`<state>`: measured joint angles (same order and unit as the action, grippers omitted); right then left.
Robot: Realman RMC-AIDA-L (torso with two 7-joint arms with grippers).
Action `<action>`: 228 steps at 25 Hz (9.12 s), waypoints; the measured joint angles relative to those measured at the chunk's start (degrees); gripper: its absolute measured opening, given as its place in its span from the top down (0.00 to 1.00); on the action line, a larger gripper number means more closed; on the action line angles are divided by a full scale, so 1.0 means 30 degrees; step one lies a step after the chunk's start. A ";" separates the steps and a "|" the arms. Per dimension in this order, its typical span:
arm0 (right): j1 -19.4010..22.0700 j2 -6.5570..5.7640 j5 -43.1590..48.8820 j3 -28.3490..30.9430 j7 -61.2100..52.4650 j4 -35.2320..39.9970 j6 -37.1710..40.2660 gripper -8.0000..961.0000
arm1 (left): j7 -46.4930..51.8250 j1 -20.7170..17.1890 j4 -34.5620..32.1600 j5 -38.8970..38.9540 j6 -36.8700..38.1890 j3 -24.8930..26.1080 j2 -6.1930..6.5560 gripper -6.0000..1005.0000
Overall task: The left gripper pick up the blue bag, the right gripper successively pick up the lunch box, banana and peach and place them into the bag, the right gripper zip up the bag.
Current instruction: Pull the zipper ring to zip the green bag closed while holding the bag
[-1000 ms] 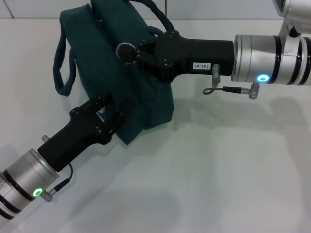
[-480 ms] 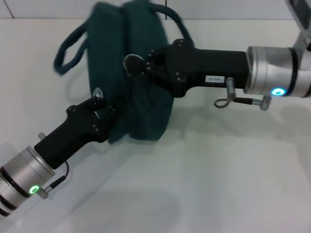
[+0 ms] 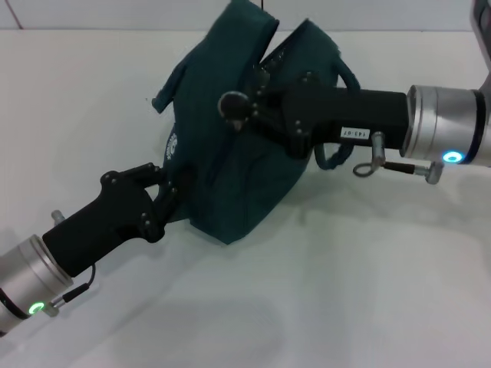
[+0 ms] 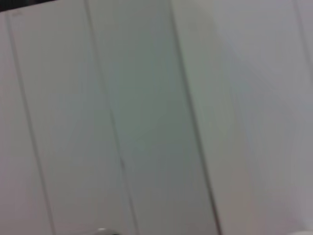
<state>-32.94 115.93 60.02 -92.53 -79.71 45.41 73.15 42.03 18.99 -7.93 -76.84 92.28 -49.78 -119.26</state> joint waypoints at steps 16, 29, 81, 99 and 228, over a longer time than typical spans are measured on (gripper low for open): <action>-0.0505 0.0013 -0.1998 0.1075 -0.0013 -0.1482 -0.0367 0.95 | -0.0828 0.0171 0.0204 -0.0313 -0.0408 -0.0275 -0.0152 0.92; -0.0996 -0.0004 -0.2552 0.1923 -0.0053 -0.2759 -0.0798 0.95 | -0.1282 0.0182 0.0242 -0.0364 -0.0412 -0.1502 -0.0122 0.91; -0.1016 -0.0029 -0.2382 0.1658 0.0001 -0.3300 -0.0918 0.95 | -0.0353 0.2664 0.1527 0.1247 -0.0338 -0.1896 -0.0399 0.87; -0.1472 -0.0080 -0.2388 0.1744 0.0030 -0.3565 -0.2277 0.95 | -0.0445 0.2313 0.1758 0.1211 -0.0468 -0.3255 -0.0375 0.94; 0.4233 -0.0138 -0.1981 0.4214 0.2683 -0.3970 0.3618 0.93 | 1.9444 0.3289 -1.4126 -0.5155 -0.0245 -0.2919 0.1900 0.50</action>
<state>-20.24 115.52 54.08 -79.89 -71.66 33.50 84.00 100.36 28.86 -50.30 -92.31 91.54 -58.54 -113.56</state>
